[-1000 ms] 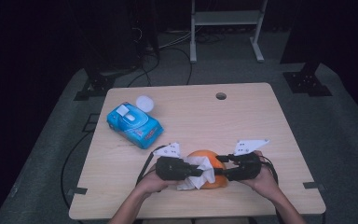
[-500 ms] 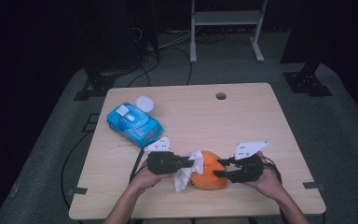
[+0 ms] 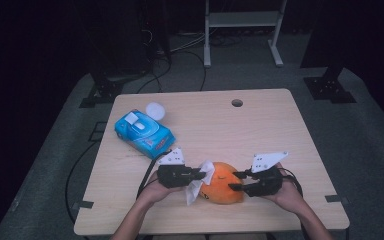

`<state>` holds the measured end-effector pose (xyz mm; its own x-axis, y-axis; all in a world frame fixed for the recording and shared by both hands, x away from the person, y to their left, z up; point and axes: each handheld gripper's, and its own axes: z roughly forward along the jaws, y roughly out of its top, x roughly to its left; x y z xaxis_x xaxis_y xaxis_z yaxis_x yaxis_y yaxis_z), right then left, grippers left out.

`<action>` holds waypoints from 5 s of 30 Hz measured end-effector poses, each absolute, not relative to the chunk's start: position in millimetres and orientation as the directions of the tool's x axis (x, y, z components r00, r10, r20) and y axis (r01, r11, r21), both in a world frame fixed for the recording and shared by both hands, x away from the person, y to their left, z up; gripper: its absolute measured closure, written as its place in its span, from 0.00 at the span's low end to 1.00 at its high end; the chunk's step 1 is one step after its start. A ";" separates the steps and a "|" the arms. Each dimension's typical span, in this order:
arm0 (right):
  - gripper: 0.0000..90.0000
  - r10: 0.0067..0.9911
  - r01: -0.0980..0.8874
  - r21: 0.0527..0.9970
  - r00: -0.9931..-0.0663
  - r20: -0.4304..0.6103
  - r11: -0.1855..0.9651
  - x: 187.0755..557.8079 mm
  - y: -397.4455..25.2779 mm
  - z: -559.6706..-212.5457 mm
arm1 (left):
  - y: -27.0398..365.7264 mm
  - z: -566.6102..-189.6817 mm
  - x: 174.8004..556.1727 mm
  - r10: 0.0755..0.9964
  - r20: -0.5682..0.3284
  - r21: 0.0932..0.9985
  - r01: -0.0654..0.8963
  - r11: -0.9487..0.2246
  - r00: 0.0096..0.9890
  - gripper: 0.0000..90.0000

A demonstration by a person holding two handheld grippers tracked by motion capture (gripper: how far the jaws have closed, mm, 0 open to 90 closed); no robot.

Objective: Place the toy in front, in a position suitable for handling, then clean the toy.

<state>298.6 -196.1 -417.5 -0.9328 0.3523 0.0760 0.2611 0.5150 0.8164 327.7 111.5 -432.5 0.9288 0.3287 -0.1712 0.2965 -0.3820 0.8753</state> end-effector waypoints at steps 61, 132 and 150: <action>0.74 0.446 0.196 0.835 -0.893 -0.065 0.514 300.5 -179.3 -404.9 | 118.2 -417.4 329.2 0.298 -0.229 0.906 0.315 -0.284 0.927 0.91; 0.36 0.422 0.445 0.789 -0.868 0.262 0.425 311.7 -206.7 -418.0 | 100.4 -432.3 323.1 0.205 -0.259 0.862 0.321 -0.392 0.944 0.89; 0.75 0.477 0.271 0.873 -0.877 0.051 0.404 301.8 -188.1 -405.4 | 117.2 -432.6 334.6 0.335 -0.315 0.897 0.394 -0.201 0.888 0.91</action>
